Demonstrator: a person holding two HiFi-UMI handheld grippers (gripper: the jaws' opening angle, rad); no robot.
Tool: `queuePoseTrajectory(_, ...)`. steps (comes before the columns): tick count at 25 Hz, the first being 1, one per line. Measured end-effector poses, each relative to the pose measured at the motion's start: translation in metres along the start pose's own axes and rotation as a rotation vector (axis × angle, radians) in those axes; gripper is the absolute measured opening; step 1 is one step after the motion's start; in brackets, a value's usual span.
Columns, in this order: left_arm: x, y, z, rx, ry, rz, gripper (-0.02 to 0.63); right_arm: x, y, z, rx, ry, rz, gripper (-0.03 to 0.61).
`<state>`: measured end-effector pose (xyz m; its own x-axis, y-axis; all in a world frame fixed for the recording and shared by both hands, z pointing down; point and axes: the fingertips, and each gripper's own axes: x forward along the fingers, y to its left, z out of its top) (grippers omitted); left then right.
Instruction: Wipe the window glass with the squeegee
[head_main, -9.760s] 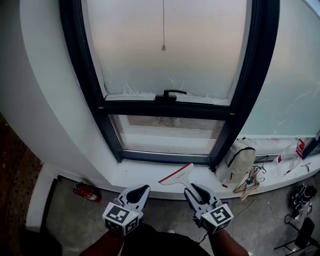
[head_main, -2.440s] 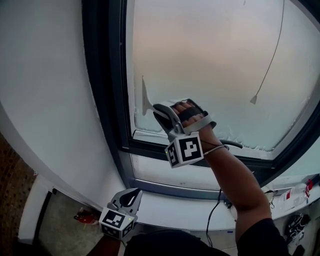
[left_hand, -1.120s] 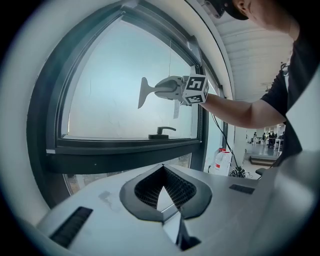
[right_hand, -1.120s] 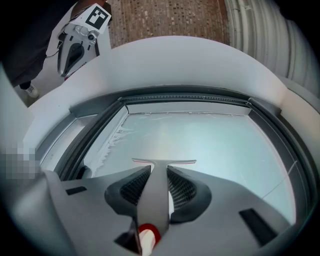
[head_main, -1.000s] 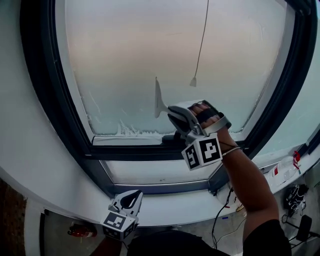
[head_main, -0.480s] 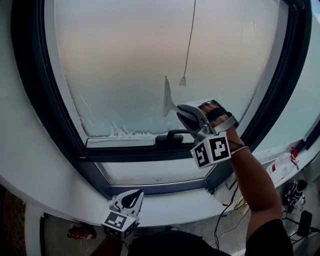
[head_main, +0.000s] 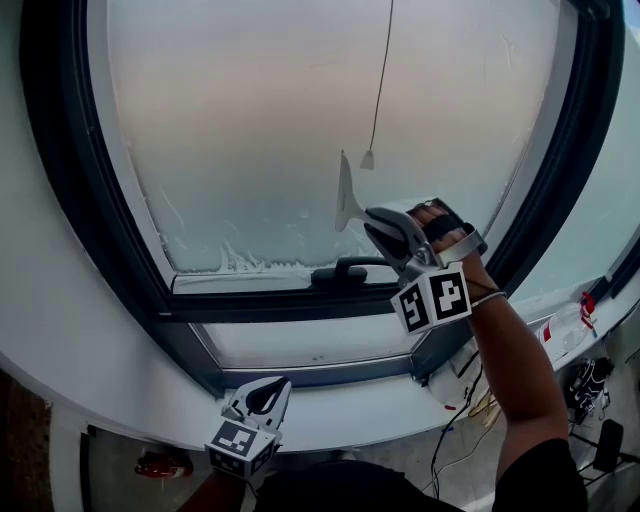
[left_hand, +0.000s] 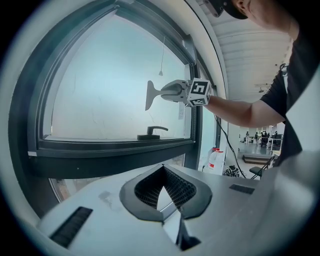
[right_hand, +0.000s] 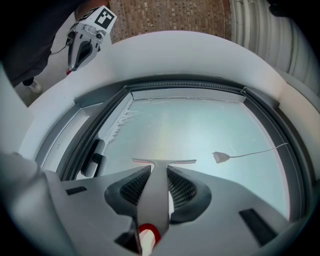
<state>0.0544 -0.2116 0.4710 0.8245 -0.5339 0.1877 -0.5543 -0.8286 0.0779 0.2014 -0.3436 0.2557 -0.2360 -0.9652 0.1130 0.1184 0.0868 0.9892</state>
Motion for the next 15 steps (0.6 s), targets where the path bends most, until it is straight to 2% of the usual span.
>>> queuePoseTrajectory(8,-0.008,0.008,-0.001,0.0,-0.001,0.005,0.002,-0.003,-0.003,0.011,-0.008,-0.005,-0.002,0.091)
queuePoseTrajectory(15,-0.029,0.028,0.001,0.007,-0.003,0.05,0.0,-0.004,-0.014,0.071,-0.022,-0.094,-0.006,0.091)
